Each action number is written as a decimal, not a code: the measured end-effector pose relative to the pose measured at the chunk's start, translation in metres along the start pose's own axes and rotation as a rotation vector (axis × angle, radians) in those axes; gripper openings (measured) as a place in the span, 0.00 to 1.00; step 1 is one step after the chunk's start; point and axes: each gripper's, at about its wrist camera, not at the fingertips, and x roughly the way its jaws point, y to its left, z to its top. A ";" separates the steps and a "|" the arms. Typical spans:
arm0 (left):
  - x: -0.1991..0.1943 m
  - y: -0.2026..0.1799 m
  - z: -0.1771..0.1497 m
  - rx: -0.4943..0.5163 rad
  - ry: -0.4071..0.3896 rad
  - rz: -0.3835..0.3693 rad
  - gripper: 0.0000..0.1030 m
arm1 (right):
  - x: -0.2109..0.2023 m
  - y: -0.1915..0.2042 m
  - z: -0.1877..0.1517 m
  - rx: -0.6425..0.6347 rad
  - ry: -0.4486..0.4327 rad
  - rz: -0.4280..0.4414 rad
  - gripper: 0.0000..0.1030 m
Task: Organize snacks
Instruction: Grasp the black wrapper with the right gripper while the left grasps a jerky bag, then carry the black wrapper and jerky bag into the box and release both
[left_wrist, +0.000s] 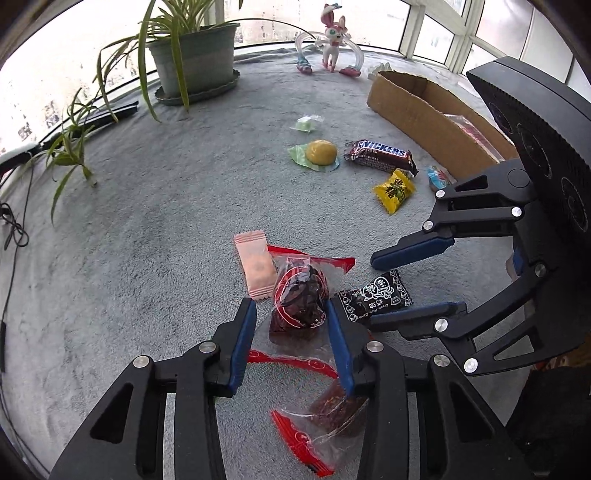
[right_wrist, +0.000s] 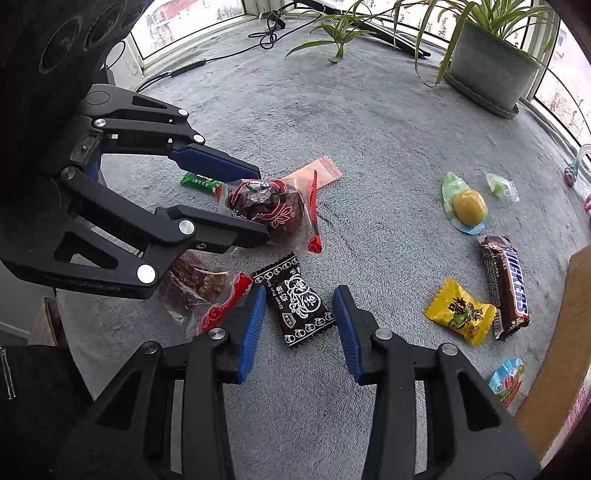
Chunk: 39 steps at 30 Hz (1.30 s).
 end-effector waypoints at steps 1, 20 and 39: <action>0.000 0.000 -0.001 -0.003 -0.004 0.000 0.35 | 0.000 0.000 0.000 0.002 0.000 0.000 0.33; -0.018 0.011 -0.008 -0.163 -0.097 -0.027 0.28 | -0.021 -0.010 -0.007 0.125 -0.081 -0.002 0.24; -0.031 -0.018 0.042 -0.165 -0.218 -0.095 0.28 | -0.100 -0.066 -0.032 0.305 -0.230 -0.108 0.24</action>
